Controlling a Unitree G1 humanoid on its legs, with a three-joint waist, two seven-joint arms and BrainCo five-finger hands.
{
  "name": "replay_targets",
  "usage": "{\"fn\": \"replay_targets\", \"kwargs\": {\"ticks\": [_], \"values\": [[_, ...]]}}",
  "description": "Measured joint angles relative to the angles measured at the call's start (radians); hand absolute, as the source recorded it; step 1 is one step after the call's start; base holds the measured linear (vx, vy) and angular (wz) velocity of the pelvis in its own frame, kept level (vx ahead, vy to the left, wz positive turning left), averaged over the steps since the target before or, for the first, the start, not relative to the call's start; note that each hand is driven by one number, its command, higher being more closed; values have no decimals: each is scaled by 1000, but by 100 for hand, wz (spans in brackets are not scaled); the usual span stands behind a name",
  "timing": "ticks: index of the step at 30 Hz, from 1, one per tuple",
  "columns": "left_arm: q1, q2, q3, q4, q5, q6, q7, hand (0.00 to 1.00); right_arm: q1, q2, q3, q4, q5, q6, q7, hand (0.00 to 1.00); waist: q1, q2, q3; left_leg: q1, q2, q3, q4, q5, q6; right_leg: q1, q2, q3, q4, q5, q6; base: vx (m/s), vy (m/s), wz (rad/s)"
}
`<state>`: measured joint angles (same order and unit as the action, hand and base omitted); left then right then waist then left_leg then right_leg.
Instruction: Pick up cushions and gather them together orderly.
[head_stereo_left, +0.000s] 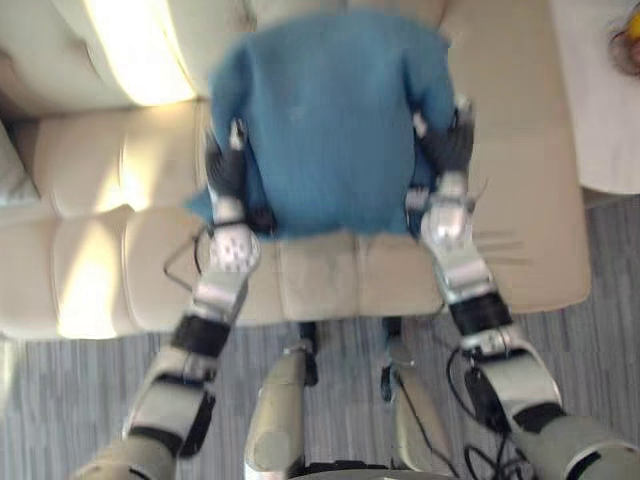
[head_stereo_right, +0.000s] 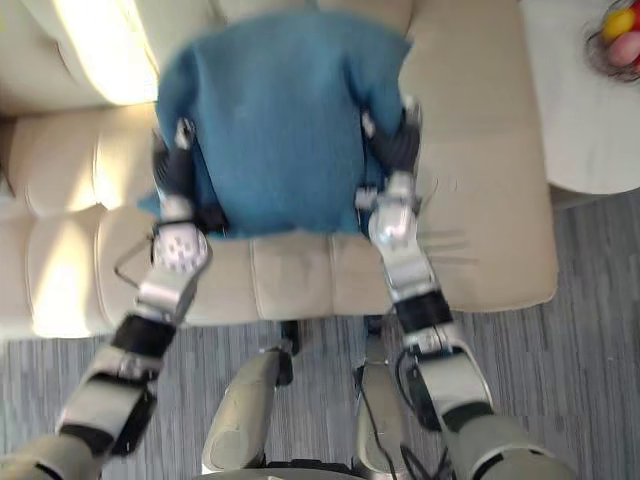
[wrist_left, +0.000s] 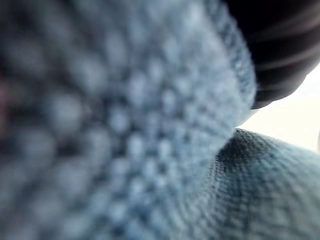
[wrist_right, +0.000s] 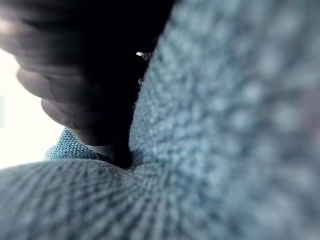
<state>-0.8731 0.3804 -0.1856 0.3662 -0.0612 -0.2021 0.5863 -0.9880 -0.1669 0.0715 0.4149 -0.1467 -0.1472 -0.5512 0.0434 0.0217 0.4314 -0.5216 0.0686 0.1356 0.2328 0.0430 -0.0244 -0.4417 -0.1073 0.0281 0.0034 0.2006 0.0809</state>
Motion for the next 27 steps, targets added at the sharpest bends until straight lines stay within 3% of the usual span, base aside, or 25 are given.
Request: {"fn": "replay_targets", "kwargs": {"ticks": [4,5,6,12,14,17,21,25,27], "values": [[-300,82,5,178,19,0,41,100,-296,-19,-16,191,-26,3,-65,100,6,3,12,-45,-12,-11,-27,33,1,-49,-2,-6,-11,20,-3,-58,-3,10],[-366,99,3,216,28,0,55,0,-354,-35,-15,228,-27,5,-80,100,5,3,12,-59,-14,-15,-32,40,1,-57,-2,-8,-21,28,-4,-35,3,5],[-400,106,3,236,35,0,62,0,-380,-39,-14,241,-28,6,-88,0,4,3,12,-65,-16,-19,-40,45,0,-60,-3,-12,-30,34,-3,-25,-9,15],[-670,165,-13,481,25,-10,85,0,-603,-113,34,406,-32,26,-136,0,-3,2,59,-92,-27,-37,-162,128,-5,-120,-3,-30,-63,66,-14,-35,-21,8],[-745,181,-50,608,-35,-14,33,0,-661,-143,69,516,25,28,-89,0,-4,1,79,-117,-25,-43,-194,152,-8,-157,1,-35,-65,72,-17,-43,-32,5],[-754,181,-39,669,-87,-16,-45,0,-670,-176,103,618,122,37,3,0,-3,2,95,-157,-22,-47,-202,159,-9,-197,4,-40,-67,75,-18,-24,-9,3],[-698,163,96,670,-137,-17,-135,0,-645,-192,175,634,276,39,146,0,-2,0,103,-205,-10,-31,-203,160,-11,-235,6,-39,-101,102,-16,4,20,-5],[-600,97,229,667,-184,-28,-190,0,-606,-191,185,630,343,35,207,0,-3,0,104,-230,3,-22,-200,160,-12,-258,11,-39,-101,107,-14,18,46,-4],[-506,48,325,659,-197,-43,-203,0,-557,-188,186,582,359,10,217,0,-3,0,104,-232,14,-19,-197,157,-16,-259,21,-34,-101,107,-13,3,40,-6]]}}
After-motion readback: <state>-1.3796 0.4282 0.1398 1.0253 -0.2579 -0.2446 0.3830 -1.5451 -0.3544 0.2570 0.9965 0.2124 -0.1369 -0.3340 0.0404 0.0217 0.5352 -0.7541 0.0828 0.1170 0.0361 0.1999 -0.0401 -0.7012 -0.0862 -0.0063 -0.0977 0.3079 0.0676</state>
